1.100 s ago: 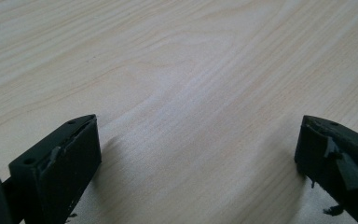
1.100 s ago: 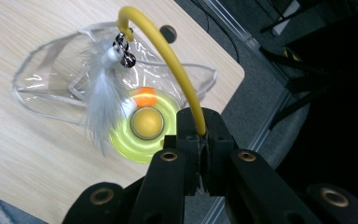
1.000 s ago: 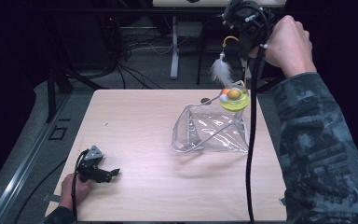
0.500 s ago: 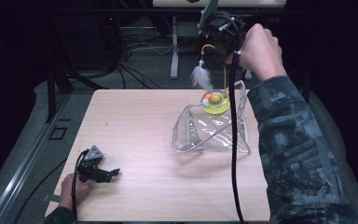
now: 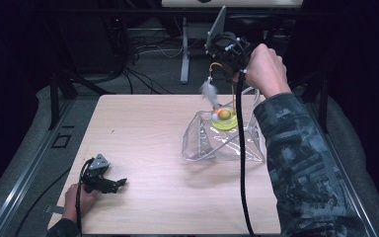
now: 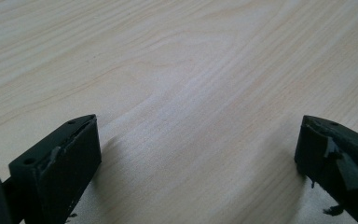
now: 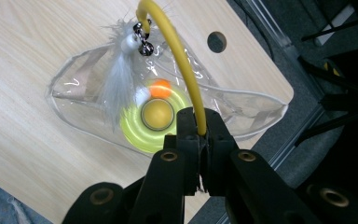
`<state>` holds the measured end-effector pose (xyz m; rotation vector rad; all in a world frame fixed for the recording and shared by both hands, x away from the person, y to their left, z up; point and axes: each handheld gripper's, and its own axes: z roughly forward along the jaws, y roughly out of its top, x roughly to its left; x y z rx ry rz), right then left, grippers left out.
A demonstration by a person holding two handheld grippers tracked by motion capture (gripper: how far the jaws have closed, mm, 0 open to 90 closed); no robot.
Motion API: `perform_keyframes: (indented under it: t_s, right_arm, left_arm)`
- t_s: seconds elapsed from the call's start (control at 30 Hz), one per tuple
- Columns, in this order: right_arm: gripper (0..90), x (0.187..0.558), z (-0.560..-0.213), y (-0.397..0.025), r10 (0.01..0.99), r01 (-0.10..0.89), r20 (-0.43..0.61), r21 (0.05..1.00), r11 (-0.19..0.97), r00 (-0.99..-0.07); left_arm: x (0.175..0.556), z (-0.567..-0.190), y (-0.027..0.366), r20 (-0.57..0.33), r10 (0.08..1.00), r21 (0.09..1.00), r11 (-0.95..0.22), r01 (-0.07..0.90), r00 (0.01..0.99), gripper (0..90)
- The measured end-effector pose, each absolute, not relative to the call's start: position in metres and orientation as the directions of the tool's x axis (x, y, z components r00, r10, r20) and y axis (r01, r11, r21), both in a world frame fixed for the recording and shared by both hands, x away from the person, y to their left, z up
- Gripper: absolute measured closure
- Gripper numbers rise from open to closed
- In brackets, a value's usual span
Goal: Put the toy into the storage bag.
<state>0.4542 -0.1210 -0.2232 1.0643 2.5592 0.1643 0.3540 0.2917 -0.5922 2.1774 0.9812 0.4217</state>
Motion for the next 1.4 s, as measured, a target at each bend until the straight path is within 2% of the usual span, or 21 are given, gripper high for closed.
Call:
perform_keyframes:
  t_s: [0.43, 1.4]
  right_arm:
    - [87.1, 0.459, -0.259, -0.134, 0.730, 0.693, -0.239, 0.229, 0.684, -0.641]
    - [87.3, 0.470, -0.313, -0.167, 0.780, 0.756, -0.158, 0.192, 0.626, -0.606]
  left_arm:
    - [0.354, -0.592, 0.292, 0.011, 0.750, 0.713, -0.470, 0.521, 0.661, 0.3]
    - [0.354, -0.592, 0.292, 0.008, 0.752, 0.713, -0.467, 0.523, 0.660, 0.3]
